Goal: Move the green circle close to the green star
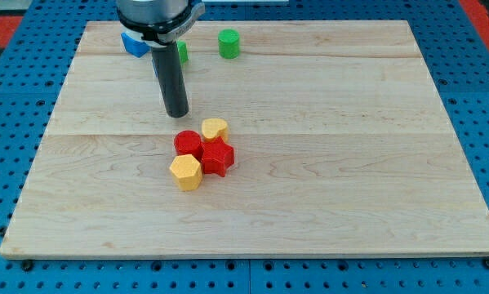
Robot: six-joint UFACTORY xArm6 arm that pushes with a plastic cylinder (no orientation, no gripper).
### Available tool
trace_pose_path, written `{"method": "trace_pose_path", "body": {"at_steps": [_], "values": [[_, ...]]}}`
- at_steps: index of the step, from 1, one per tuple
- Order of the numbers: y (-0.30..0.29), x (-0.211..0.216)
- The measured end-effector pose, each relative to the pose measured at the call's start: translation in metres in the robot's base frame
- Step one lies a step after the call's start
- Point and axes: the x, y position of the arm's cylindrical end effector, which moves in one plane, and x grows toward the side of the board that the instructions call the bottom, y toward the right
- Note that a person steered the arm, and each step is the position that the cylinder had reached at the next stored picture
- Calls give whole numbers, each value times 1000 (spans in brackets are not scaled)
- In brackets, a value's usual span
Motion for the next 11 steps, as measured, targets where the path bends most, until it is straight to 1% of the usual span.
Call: {"method": "trace_pose_path", "body": {"at_steps": [1,2,3,4,5,6,7,8,9,10,11], "values": [[57,-11],[165,-74],[168,-132],[100,-166],[9,-146],[-4,-146],[72,-141],[135,-113],[44,-41],[-56,-27],[-114,-43]]}}
